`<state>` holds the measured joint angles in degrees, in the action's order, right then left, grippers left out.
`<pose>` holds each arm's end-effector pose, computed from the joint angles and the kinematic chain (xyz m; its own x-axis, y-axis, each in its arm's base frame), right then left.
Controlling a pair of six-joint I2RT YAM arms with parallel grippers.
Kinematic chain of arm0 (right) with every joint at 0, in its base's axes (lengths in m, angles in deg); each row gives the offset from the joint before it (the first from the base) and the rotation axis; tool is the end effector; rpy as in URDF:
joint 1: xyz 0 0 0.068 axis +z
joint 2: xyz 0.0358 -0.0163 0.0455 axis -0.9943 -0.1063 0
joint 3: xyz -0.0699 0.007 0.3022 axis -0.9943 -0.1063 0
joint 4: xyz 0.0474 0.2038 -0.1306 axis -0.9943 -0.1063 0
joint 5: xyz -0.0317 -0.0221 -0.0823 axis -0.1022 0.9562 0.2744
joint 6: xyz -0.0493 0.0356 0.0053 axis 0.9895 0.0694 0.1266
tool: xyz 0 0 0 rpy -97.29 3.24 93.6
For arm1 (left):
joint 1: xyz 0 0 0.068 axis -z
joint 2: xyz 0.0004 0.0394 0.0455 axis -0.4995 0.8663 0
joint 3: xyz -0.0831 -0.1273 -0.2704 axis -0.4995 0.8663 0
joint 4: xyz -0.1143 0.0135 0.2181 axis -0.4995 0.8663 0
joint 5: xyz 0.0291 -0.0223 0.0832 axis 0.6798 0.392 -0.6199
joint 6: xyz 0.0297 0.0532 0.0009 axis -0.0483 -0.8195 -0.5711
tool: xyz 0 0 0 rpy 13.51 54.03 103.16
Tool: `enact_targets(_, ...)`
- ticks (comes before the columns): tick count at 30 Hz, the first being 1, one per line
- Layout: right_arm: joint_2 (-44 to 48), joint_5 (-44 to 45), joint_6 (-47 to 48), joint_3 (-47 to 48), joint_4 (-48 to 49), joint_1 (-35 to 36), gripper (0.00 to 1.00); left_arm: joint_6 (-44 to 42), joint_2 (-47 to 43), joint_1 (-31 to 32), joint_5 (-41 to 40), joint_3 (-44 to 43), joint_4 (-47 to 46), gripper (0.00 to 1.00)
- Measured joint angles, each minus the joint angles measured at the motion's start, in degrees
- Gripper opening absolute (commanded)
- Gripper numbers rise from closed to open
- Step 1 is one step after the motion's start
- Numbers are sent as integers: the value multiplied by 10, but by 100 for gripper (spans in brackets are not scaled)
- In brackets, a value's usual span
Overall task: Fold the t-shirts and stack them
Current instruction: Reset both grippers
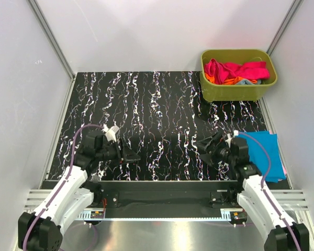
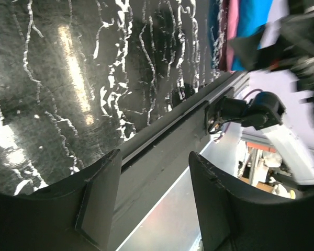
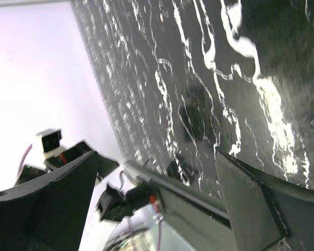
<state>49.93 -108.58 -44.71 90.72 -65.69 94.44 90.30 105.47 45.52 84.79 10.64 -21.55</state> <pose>0.1081 0.0406 0.2135 -0.7031 0.6901 -0.1716 0.2202 0.4407 0.8702 0.0992 -0.0588 0.2296 -0.9314 -0.2376 -0.2758 0.0955 0.5715 -0.8150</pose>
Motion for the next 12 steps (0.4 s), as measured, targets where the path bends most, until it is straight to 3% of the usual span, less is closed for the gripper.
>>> enact_targets(6,13,-78,-46,-62,106,0,100,53,-17,0,5,33,-72,62)
enact_targets(12,-37,-149,-69,-91,263,0,100,158,-122,0,7,130,-179,68)
